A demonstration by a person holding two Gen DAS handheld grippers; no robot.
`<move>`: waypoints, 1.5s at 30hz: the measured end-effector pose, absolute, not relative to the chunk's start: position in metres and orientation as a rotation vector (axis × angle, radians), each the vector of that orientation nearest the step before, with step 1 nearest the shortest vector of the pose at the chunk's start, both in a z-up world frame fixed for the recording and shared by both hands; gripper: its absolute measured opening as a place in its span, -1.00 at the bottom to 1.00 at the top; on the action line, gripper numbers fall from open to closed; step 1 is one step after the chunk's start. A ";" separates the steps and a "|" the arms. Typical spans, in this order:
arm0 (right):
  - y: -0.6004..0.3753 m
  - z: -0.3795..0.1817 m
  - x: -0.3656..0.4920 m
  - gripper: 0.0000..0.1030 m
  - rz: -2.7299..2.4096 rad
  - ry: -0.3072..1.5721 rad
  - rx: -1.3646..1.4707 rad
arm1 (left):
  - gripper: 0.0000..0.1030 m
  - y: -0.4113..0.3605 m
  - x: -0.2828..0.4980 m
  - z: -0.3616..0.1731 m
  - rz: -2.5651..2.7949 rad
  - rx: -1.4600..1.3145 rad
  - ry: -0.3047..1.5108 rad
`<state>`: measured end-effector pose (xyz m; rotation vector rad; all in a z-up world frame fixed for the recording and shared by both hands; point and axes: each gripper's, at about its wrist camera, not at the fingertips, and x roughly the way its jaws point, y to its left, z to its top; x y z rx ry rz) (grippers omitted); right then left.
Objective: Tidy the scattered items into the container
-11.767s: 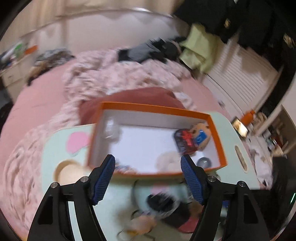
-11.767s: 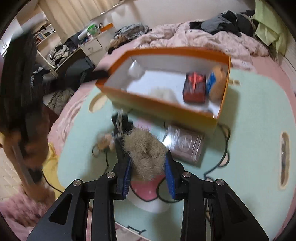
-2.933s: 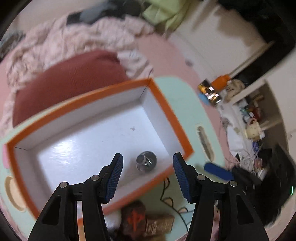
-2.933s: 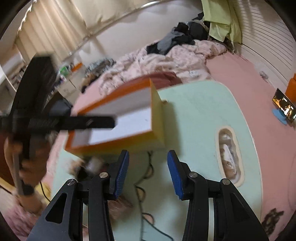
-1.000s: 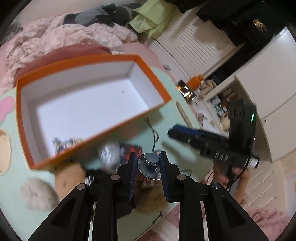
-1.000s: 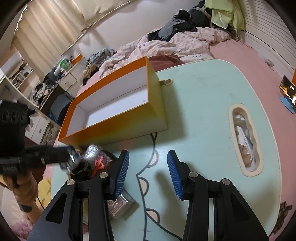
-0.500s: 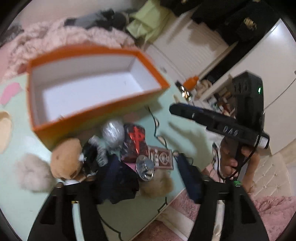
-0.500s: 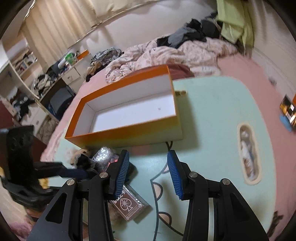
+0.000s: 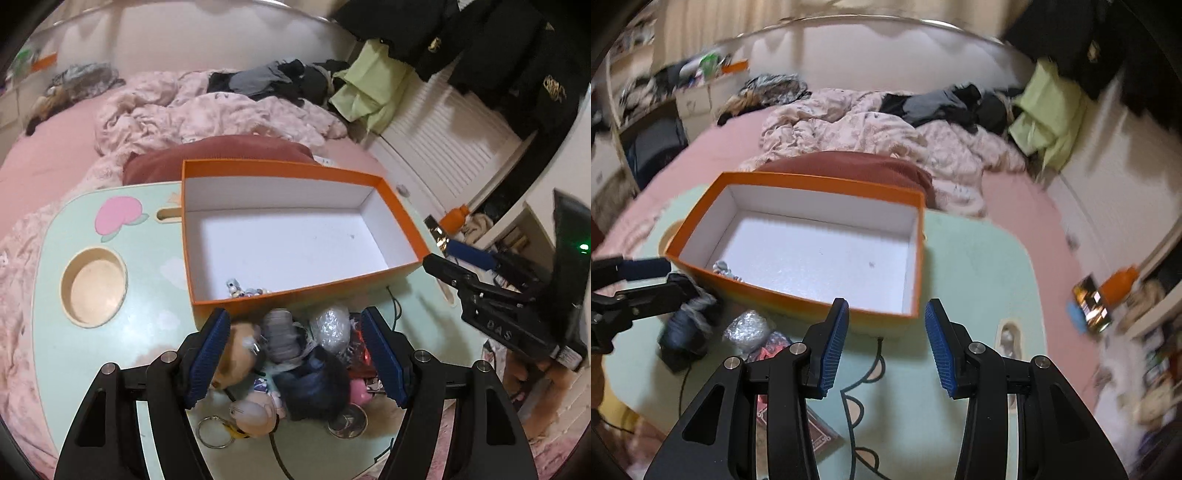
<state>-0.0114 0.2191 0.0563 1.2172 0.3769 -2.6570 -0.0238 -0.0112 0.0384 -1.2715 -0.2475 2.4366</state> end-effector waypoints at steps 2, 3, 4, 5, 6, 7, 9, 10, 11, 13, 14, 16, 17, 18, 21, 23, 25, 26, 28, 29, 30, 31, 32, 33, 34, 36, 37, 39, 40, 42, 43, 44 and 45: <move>0.210 0.057 -0.007 0.11 -2.655 0.426 1.184 | 0.41 -0.013 -0.026 0.035 2.454 -1.284 -0.236; 0.205 0.057 -0.002 0.13 -2.654 0.452 1.162 | 0.41 -0.015 -0.026 0.034 2.460 -1.288 -0.233; 0.201 0.057 0.002 0.13 -2.651 0.480 1.148 | 0.41 -0.018 -0.025 0.032 2.461 -1.291 -0.236; 0.197 0.056 0.004 0.13 -2.646 0.502 1.143 | 0.41 -0.020 -0.024 0.032 2.460 -1.293 -0.242; 0.194 0.056 0.006 0.13 -2.642 0.529 1.136 | 0.41 -0.022 -0.024 0.031 2.458 -1.295 -0.251; 0.191 0.055 0.007 0.13 -2.642 0.554 1.128 | 0.41 -0.024 -0.024 0.031 2.459 -1.298 -0.259; 0.186 0.054 0.010 0.13 -2.645 0.613 1.110 | 0.41 -0.024 -0.022 0.031 2.463 -1.299 -0.266; 0.184 0.053 0.011 0.13 -2.642 0.627 1.105 | 0.41 -0.025 -0.021 0.031 2.465 -1.300 -0.269; 0.183 0.054 0.012 0.13 -2.635 0.631 1.100 | 0.41 -0.027 -0.020 0.031 2.464 -1.302 -0.273; 0.181 0.056 0.013 0.13 -2.616 0.612 1.097 | 0.41 -0.033 -0.017 0.034 2.455 -1.295 -0.291; 0.180 0.057 0.013 0.13 -2.598 0.591 1.099 | 0.41 -0.037 -0.015 0.037 2.455 -1.287 -0.307; 0.179 0.062 0.008 0.13 -2.504 0.490 1.107 | 0.41 -0.050 -0.012 0.042 2.479 -1.267 -0.348; 0.179 0.065 0.002 0.13 -2.427 0.409 1.118 | 0.41 -0.057 -0.011 0.045 2.503 -1.257 -0.367; 0.179 0.068 -0.008 0.13 -2.326 0.306 1.151 | 0.41 -0.066 -0.009 0.047 2.534 -1.251 -0.381; 0.167 0.066 -0.045 0.13 -2.085 0.118 1.294 | 0.41 -0.082 -0.007 0.047 2.592 -1.259 -0.400; 0.151 0.058 -0.069 0.13 -1.998 0.110 1.398 | 0.41 -0.090 -0.007 0.042 2.578 -1.272 -0.441; 0.135 0.046 -0.093 0.13 -1.927 0.085 1.500 | 0.41 -0.096 -0.007 0.037 2.555 -1.276 -0.476; 0.130 0.040 -0.104 0.13 -1.890 0.046 1.550 | 0.41 -0.097 -0.006 0.036 2.549 -1.279 -0.483; 0.121 0.024 -0.126 0.13 -1.798 -0.037 1.664 | 0.41 -0.099 -0.006 0.033 2.544 -1.282 -0.488; 0.116 0.017 -0.130 0.13 -1.762 -0.048 1.703 | 0.41 -0.099 -0.006 0.033 2.539 -1.279 -0.489; 0.111 0.010 -0.135 0.13 -1.725 -0.047 1.742 | 0.41 -0.099 -0.006 0.032 2.531 -1.274 -0.491; 0.106 0.007 -0.139 0.13 -1.710 -0.040 1.768 | 0.41 -0.099 -0.005 0.032 2.523 -1.269 -0.495; 0.103 0.001 -0.142 0.13 -1.709 -0.027 1.799 | 0.41 -0.099 -0.005 0.032 2.517 -1.266 -0.502; 0.099 -0.004 -0.144 0.13 -1.710 -0.016 1.828 | 0.41 -0.099 -0.005 0.032 2.512 -1.264 -0.507; 0.096 -0.008 -0.145 0.13 -1.700 -0.002 1.847 | 0.41 -0.099 -0.005 0.031 2.509 -1.263 -0.511; 0.087 -0.019 -0.144 0.13 -1.670 0.043 1.887 | 0.41 -0.099 -0.006 0.031 2.509 -1.263 -0.512; 0.083 -0.019 -0.141 0.09 -1.686 0.078 1.873 | 0.41 -0.099 -0.005 0.031 2.514 -1.264 -0.508; 0.078 -0.017 -0.134 0.04 -1.714 0.169 1.852 | 0.41 -0.099 -0.006 0.031 2.525 -1.269 -0.501; 0.077 -0.016 -0.131 -0.17 -1.743 0.217 1.848 | 0.41 -0.099 -0.007 0.031 2.528 -1.271 -0.502; 0.070 -0.014 -0.129 -0.39 -1.805 0.355 1.822 | 0.41 -0.098 -0.007 0.030 2.523 -1.271 -0.506; 0.067 -0.014 -0.125 -0.49 -1.826 0.419 1.801 | 0.41 -0.098 -0.007 0.030 2.520 -1.271 -0.506; 0.066 -0.013 -0.124 -0.57 -1.838 0.450 1.781 | 0.41 -0.097 -0.006 0.030 2.518 -1.272 -0.503; 0.066 -0.013 -0.123 -0.58 -1.836 0.435 1.776 | 0.41 -0.096 -0.006 0.030 2.518 -1.274 -0.501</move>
